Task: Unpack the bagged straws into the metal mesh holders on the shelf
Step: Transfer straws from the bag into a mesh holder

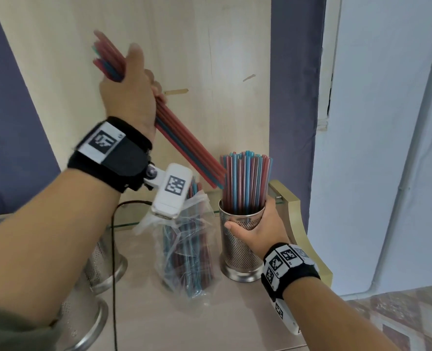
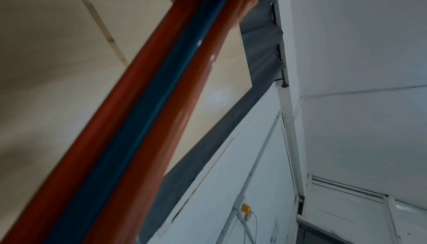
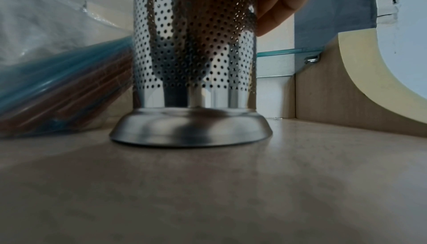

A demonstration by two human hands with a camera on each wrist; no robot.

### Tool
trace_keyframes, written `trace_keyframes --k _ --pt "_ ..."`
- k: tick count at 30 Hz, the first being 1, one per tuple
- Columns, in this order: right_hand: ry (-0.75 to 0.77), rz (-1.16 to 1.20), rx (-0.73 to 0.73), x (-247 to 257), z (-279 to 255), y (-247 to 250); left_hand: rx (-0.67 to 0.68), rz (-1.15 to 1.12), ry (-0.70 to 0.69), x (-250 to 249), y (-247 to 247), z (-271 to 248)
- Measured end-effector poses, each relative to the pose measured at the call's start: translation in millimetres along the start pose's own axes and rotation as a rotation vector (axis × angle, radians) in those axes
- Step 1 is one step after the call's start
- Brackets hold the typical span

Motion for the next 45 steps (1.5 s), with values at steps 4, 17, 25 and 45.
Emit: trace_keyframes --k 4,17,25,45 --pt "-0.015 0.001 0.003 0 -1 0 -0.03 0.087 0.047 40 -15 -20" --pt "0.013 -0.029 -0.009 0 -1 2 0.268 0.746 0.035 152 -18 -71" --pt "0.022 -0.037 -0.017 -3 1 1 0.399 0.894 -0.193 157 -29 -79" --pt "0.035 -0.02 -0.004 -6 3 -2 0.728 0.945 -0.52 148 -59 -75"
Point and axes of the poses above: each hand's wrist, its own z-axis towards the middle knuckle, its own y-axis out of the back of the hand, x = y × z, the point moved 9 cm from there along z, towards the middle knuckle, and after that the axes turned 4 degrees about -x, right-handed, at the moved point
